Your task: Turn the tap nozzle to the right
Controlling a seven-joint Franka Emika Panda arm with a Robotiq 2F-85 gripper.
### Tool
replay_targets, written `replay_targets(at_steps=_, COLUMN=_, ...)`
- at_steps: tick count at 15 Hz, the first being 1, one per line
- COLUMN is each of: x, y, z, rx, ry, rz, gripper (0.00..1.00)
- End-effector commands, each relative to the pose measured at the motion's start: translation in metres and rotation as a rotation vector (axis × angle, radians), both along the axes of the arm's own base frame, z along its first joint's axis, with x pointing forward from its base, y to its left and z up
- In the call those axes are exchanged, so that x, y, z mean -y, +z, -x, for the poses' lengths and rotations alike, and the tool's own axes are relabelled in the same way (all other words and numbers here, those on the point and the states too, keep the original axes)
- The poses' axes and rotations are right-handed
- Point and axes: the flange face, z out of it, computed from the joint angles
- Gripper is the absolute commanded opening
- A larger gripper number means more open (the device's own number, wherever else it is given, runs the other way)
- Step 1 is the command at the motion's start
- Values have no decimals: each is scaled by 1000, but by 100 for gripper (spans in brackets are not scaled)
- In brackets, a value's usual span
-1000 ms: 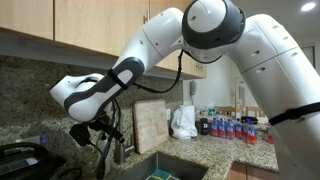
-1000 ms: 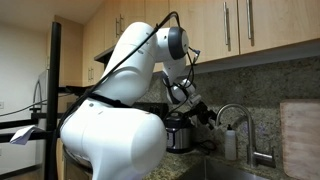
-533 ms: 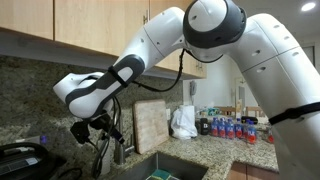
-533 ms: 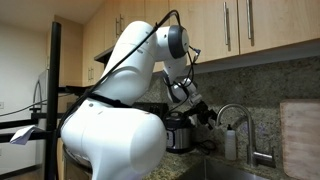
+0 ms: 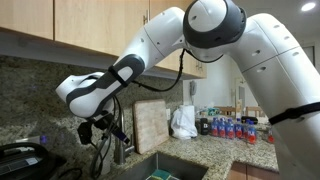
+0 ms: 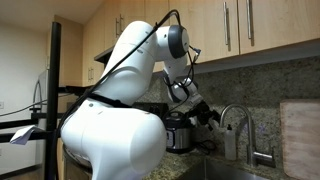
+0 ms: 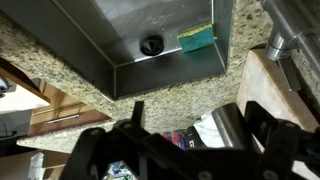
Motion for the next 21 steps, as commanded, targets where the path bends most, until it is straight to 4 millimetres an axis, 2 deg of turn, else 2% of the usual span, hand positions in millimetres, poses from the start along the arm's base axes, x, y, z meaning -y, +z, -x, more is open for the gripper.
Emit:
replay_targets(at_steps=1, x=3, y=3, z=23, rx=-22, ry=-93, rz=1, gripper=100)
replay_targets(at_steps=4, x=3, y=2, z=21, rx=-14, ry=-91, rz=-24, gripper=100)
replay_targets(at_steps=5, x=4, y=0, z=0, rx=1, ry=-32, rz=2, gripper=100)
replay_targets(at_steps=16, x=4, y=-3, z=0, rx=-13, ry=-42, rz=22, gripper=100)
replay_targets(at_steps=17, x=-36, y=3, z=6, rx=-9, ry=-53, rz=41, gripper=100)
replay_targets(at_steps=21, x=-48, y=14, z=17, rx=-32, ry=-102, rz=151, gripper=100)
